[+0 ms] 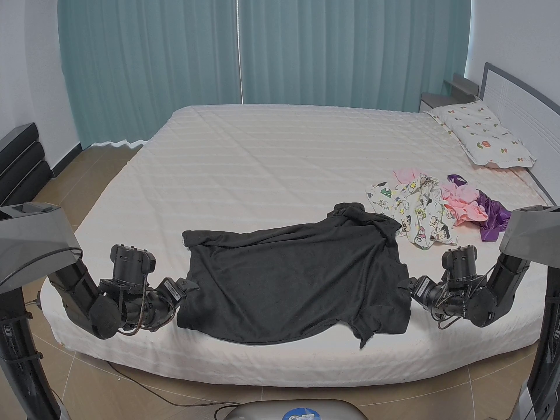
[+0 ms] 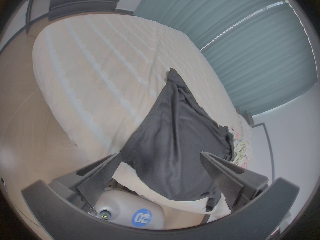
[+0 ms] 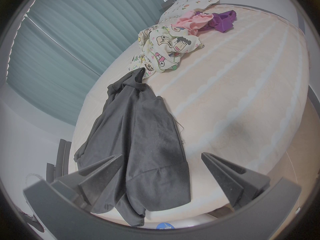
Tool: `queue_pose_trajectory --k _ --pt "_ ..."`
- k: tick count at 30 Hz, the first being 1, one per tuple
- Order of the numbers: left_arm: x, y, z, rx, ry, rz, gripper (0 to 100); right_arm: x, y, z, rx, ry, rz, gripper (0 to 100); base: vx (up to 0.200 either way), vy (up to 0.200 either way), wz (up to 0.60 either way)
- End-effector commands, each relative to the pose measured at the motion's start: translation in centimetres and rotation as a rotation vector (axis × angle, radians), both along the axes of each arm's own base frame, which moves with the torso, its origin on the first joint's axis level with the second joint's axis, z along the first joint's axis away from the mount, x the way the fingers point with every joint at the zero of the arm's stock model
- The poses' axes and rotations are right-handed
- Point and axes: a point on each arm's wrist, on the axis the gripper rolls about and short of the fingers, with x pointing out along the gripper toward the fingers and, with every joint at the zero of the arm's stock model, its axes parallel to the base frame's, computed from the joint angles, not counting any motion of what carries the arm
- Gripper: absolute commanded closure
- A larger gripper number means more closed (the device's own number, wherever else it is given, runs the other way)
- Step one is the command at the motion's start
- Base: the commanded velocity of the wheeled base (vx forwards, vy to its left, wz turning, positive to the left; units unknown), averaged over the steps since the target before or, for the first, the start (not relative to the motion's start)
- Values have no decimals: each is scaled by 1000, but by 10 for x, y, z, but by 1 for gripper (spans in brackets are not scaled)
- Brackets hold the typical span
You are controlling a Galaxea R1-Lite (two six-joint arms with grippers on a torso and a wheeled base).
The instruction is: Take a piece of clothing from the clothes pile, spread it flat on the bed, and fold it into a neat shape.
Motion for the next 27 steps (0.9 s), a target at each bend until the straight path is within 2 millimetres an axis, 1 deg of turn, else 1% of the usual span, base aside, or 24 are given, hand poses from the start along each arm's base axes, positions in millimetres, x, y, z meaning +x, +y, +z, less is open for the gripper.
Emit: queue_pose_trajectory --k 1,5,7,9,12,14,21,22,27 --pt "1 -6 -20 32 44 -16 0 -8 -1 -7 -3 33 0 0 0 0 0" --pt "2 -14 -30 52 32 -24 0 -10 -1 -8 -2 38 -1 0 0 0 0" --pt "3 -14 -30 59 29 -19 0 -10 -1 -8 -3 41 -1 0 0 0 0" --pt "2 -17 -31 95 23 -39 0 -11 -2 -9 -4 42 0 0 0 0 0" --pt "2 -17 -40 169 31 -85 0 -11 -1 -9 -4 44 1 0 0 0 0" --pt "2 -18 -43 199 31 -83 0 -11 1 -12 -8 48 8 0 0 0 0" --pt "14 -26 -50 231 4 -68 0 -14 6 -15 -18 59 24 0 0 0 0" --pt "14 -27 -50 231 2 -68 100 -14 6 -15 -19 60 25 0 0 0 0" --pt "13 -29 -49 235 -3 -73 100 -15 6 -18 -23 70 26 0 0 0 0"
